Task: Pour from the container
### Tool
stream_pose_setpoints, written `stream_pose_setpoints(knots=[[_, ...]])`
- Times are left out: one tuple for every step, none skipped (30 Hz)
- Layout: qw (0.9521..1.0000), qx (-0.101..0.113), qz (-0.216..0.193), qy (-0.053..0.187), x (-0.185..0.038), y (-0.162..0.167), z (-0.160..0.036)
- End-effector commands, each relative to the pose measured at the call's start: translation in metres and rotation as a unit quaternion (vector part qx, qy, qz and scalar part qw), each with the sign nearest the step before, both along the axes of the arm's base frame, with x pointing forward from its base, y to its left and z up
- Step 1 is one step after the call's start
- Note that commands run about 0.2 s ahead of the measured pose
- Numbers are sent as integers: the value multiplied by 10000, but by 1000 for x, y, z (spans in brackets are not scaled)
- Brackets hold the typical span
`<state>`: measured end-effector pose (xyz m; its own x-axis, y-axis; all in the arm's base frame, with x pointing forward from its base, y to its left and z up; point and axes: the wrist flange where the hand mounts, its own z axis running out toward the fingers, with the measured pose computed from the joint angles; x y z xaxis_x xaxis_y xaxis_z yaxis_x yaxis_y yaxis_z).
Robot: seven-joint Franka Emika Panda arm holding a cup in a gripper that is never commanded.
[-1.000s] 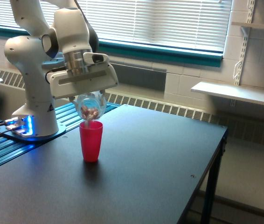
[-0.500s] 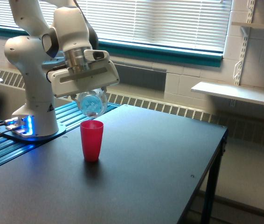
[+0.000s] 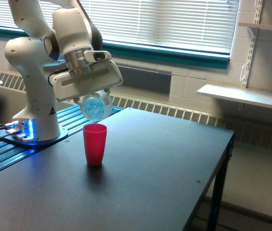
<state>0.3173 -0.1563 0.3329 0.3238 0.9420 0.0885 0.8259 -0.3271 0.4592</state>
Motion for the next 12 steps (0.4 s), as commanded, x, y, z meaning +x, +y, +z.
stream_pose_setpoints(knots=[[9997,78,193,-143,-4,10,-8],[9996,71,224,-121,-4,11,-8],[9996,26,267,-123,-4,11,-8],[9996,31,237,-170,-4,11,-7],[9995,67,211,-211,-3,11,-7],[9995,98,195,-241,-3,12,-7],[9994,152,160,-260,-4,12,-7],[9993,195,101,-317,-4,12,-6],[9988,225,4,-424,-4,11,-4],[9987,229,-24,-465,-3,11,-4],[9984,262,-74,-489,-4,11,-4],[9982,300,-123,-500,-4,11,-5]])
